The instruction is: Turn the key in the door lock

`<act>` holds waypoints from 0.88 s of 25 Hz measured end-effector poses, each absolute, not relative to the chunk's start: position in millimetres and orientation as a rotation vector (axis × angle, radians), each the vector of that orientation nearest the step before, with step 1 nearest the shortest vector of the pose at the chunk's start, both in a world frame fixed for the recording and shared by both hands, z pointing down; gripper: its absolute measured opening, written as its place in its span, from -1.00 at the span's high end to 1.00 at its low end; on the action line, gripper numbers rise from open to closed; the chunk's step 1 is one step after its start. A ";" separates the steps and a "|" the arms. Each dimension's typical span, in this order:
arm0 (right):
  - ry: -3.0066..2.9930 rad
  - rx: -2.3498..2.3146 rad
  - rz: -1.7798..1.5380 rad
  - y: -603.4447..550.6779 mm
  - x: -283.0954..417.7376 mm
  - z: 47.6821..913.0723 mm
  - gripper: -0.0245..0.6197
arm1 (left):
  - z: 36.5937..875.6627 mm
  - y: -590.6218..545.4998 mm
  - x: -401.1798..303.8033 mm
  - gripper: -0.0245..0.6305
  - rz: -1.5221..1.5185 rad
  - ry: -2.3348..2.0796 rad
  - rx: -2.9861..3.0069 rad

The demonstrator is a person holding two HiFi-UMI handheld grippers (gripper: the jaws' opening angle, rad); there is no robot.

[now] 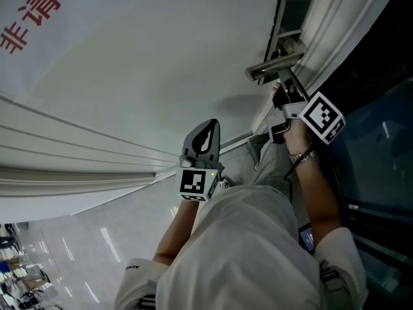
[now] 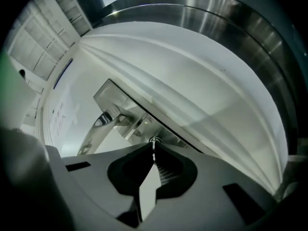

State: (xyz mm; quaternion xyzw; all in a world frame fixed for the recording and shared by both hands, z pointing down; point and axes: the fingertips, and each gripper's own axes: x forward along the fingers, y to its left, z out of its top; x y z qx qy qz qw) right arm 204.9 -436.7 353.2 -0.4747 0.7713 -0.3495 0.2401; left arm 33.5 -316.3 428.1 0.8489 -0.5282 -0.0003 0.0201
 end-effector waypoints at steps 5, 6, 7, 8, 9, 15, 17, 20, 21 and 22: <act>1.965 -1.174 -1.113 -437.0 208.1 356.4 0.90 | 429.9 -316.1 32.0 0.90 -0.003 -1.643 2.624; 1.952 -1.158 -1.127 -437.2 208.2 356.5 0.90 | 430.0 -316.1 32.4 0.90 -0.004 -1.642 2.624; 1.941 -1.144 -1.138 -437.4 208.1 356.6 0.90 | 430.1 -315.9 33.0 0.90 -0.005 -1.642 2.624; 1.930 -1.133 -1.148 -437.4 208.0 356.8 0.90 | 430.3 -315.4 33.9 0.90 -0.006 -1.641 2.624; 1.916 -1.120 -1.158 -437.3 207.8 356.9 0.90 | 430.6 -314.7 35.0 0.90 -0.005 -1.639 2.624; 1.767 -0.992 -1.276 -437.2 207.9 357.7 0.89 | 431.7 -311.2 37.2 0.90 0.002 -1.646 2.618; 1.705 -0.940 -1.324 -437.7 207.6 358.3 0.89 | 432.9 -311.4 35.0 0.90 0.010 -1.656 2.614; 1.648 -0.885 -1.367 -437.8 207.3 358.2 0.89 | 431.5 -311.6 34.6 0.90 0.010 -1.663 2.615; 1.633 -0.871 -1.378 -437.8 207.4 358.4 0.89 | 430.7 -311.5 35.2 0.90 0.009 -1.664 2.617; 1.618 -0.858 -1.388 -437.8 207.4 358.6 0.89 | 430.2 -311.4 35.8 0.90 0.009 -1.665 2.618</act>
